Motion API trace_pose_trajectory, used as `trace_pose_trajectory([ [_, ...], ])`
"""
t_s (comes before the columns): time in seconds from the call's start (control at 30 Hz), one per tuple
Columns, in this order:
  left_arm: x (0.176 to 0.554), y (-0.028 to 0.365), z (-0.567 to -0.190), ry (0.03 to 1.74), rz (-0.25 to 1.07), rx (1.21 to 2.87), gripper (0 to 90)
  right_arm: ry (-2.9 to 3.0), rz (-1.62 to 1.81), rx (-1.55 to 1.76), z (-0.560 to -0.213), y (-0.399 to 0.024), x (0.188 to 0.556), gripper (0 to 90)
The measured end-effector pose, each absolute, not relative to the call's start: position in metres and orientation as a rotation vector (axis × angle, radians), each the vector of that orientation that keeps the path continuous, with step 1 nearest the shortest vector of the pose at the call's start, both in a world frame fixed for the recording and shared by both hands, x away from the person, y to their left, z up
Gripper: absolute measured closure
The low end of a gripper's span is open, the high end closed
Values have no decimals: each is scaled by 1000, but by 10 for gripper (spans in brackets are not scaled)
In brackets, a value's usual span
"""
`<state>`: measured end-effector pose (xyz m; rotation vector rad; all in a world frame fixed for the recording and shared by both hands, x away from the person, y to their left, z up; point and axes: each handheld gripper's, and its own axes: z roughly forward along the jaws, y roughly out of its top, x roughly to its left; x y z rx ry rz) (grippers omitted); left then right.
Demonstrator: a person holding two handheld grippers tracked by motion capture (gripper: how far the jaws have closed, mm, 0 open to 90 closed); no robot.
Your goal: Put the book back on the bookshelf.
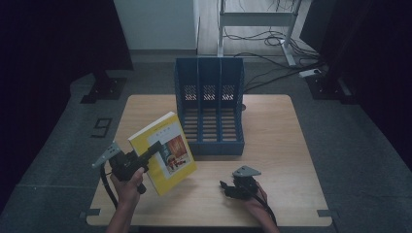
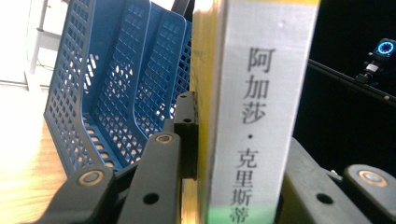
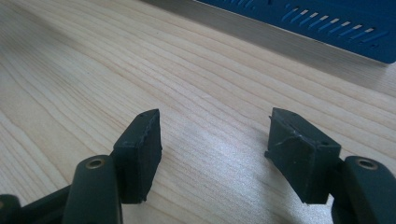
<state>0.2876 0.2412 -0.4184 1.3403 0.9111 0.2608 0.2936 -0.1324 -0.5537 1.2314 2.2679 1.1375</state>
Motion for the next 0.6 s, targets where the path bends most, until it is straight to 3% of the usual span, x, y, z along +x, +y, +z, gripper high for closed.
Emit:
trace_pose_trajectory([
  [0.6, 303, 240, -409, 919, 277, 1330, 754, 2265, 1138, 1237, -554, -133, 294, 341],
])
